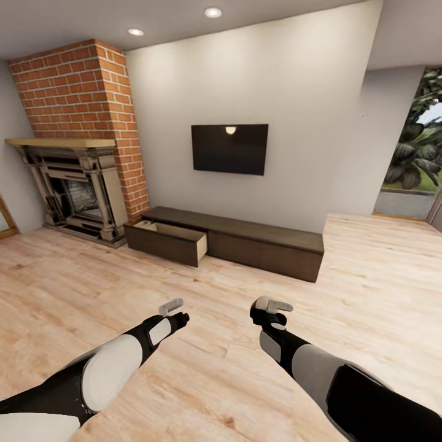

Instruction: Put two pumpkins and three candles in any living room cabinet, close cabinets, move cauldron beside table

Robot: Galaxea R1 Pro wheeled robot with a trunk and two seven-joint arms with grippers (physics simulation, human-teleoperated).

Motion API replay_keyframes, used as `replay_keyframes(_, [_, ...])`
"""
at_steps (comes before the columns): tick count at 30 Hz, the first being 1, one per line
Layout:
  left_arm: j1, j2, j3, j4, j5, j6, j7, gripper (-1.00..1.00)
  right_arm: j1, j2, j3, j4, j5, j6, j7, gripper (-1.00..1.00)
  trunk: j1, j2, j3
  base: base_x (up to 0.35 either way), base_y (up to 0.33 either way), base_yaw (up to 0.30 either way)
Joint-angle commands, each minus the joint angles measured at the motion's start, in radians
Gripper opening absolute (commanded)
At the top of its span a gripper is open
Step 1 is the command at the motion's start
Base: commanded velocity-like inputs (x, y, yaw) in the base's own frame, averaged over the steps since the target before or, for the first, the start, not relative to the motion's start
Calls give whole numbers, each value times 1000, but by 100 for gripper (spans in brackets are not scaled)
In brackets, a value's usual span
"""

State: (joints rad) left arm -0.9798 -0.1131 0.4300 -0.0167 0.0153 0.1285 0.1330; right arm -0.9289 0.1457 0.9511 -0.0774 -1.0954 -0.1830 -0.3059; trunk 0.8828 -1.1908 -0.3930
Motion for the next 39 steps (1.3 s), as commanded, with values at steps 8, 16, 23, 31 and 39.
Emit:
replay_keyframes(8, [0,0,3,-2,2,5,4,100,-1,1,11,-1,-8,-3,-4,-100,-30,56,24,334,0,0])
replay_keyframes(16, [0,0,3,-2,2,5,4,100,-1,0,11,-1,-8,-3,-4,-100,-61,112,49,334,0,0])
replay_keyframes(23, [0,0,3,-2,2,5,4,100,1,1,11,-1,-8,-3,-4,-100,-69,126,55,334,11,0])
replay_keyframes(31, [0,0,3,-2,2,4,2,100,1,2,11,-1,-8,-3,-4,-100,-84,154,68,334,42,0])
replay_keyframes(39, [1,0,3,-2,3,8,5,100,1,1,11,-1,-8,-3,-4,-100,-115,210,93,185,2,0])
